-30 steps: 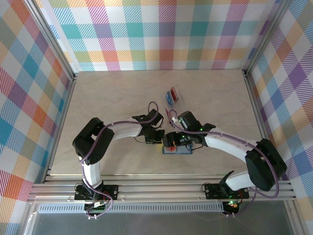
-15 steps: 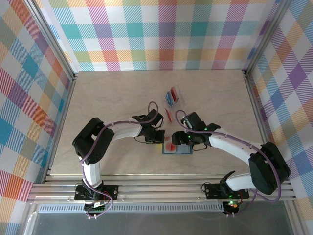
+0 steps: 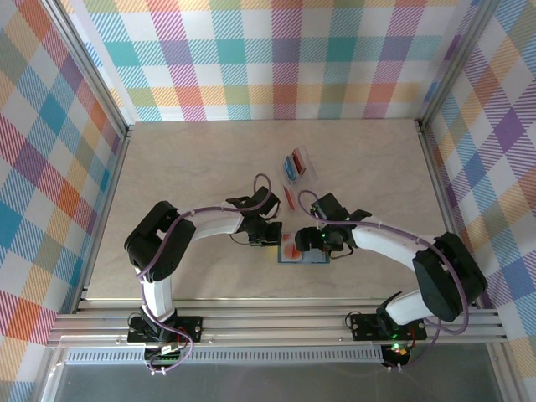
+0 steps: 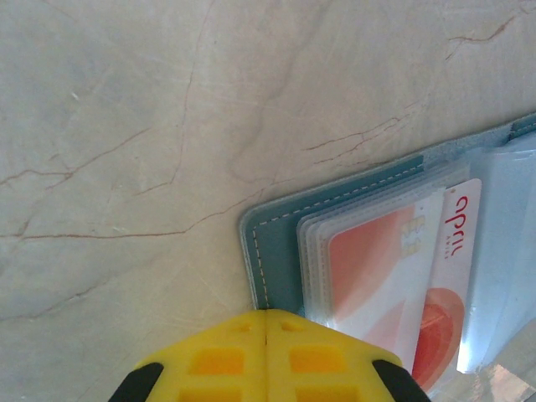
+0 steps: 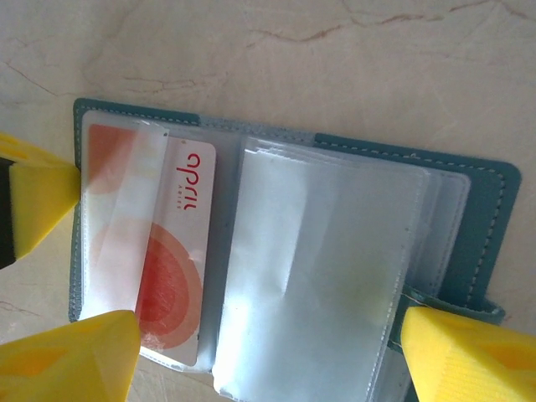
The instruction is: Put the credit cards into the card holder
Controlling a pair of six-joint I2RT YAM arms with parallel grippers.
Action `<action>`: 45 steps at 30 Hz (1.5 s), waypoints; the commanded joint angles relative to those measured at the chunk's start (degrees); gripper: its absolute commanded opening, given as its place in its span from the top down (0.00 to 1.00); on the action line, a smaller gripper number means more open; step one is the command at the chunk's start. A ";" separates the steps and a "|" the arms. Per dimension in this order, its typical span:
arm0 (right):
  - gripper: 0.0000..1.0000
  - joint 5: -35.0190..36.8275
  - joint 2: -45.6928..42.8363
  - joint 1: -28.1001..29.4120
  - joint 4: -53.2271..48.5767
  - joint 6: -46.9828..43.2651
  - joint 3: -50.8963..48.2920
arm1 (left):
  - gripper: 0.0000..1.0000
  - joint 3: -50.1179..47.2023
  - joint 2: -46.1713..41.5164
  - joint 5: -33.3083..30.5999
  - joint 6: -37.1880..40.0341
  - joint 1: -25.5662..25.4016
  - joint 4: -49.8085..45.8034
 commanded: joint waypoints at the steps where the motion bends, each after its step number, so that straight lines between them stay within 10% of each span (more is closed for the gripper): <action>1: 0.18 -1.75 1.09 -0.22 -0.46 0.27 -0.48 | 0.94 -2.51 6.59 -1.10 -0.33 -1.74 -0.34; 45: 0.18 -29.21 0.04 -2.06 15.85 3.41 -3.58 | 0.94 -2.42 7.25 -0.33 -0.94 -1.70 0.32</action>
